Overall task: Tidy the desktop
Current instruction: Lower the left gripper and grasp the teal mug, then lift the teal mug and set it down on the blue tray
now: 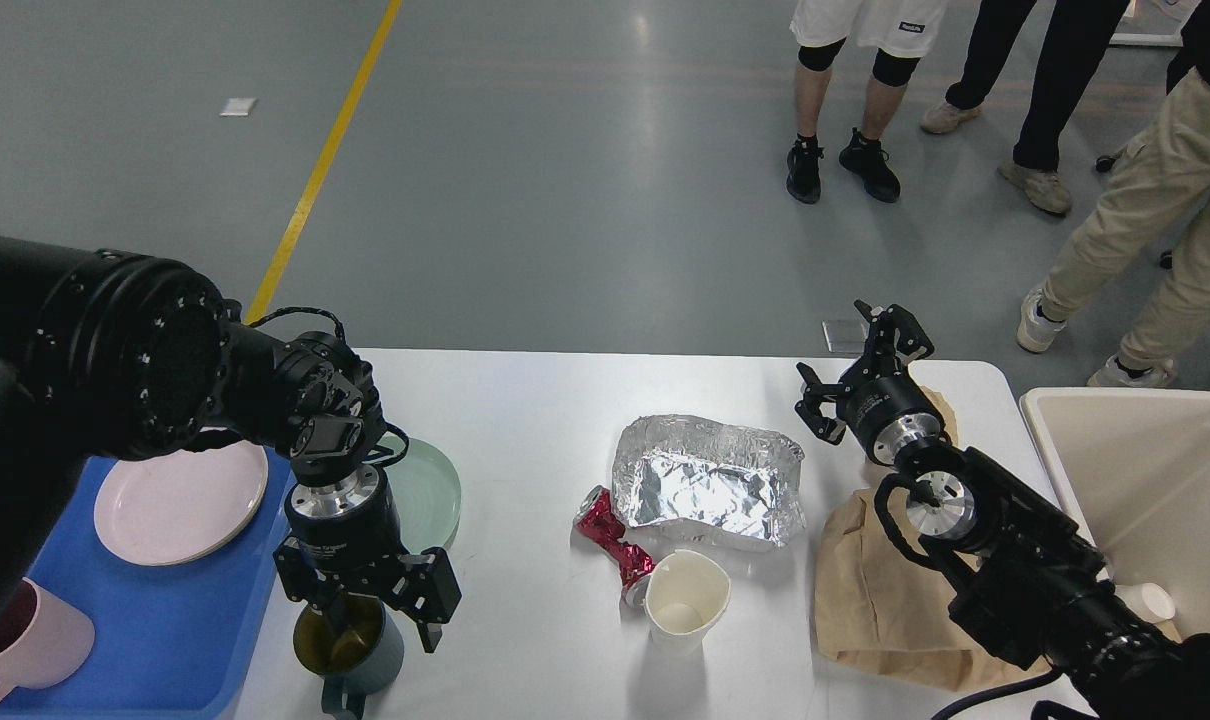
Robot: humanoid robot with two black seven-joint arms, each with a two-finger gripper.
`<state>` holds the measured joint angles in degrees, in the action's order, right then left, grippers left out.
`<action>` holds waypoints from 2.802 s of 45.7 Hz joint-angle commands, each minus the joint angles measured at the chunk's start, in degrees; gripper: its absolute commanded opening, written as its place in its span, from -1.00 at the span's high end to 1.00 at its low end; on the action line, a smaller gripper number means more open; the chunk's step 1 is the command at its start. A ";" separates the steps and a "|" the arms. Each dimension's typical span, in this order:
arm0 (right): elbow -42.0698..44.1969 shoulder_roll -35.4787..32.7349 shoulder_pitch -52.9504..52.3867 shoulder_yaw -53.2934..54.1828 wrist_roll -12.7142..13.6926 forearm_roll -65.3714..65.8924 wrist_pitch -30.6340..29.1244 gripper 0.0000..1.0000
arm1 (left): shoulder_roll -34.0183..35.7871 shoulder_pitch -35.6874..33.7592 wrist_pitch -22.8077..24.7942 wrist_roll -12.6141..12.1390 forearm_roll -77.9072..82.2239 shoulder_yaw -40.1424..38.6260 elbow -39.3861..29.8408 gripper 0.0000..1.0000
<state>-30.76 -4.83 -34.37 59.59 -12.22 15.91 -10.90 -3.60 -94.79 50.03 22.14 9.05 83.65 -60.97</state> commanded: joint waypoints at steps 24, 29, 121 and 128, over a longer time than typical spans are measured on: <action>0.00 0.00 0.00 0.00 0.00 0.00 0.00 -1.00 | 0.00 6.81 -6.25 -1.49 0.00 -0.94 4.90 -0.93; 0.00 0.00 0.00 0.00 0.00 0.00 0.00 -1.00 | 0.00 7.34 -7.04 -1.49 0.00 -0.94 4.90 -0.93; 0.00 0.00 0.00 0.00 0.00 0.00 0.00 -1.00 | 8.78 -6.20 4.97 0.54 -0.79 -0.06 4.28 1.00; 0.00 0.00 0.00 0.00 0.00 0.00 0.00 -1.00 | 15.72 -3.92 4.97 0.27 -0.09 2.57 6.03 1.00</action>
<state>-30.76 -4.83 -34.37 59.59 -12.21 15.91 -10.90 7.25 -100.46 55.02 22.58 8.58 84.51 -56.37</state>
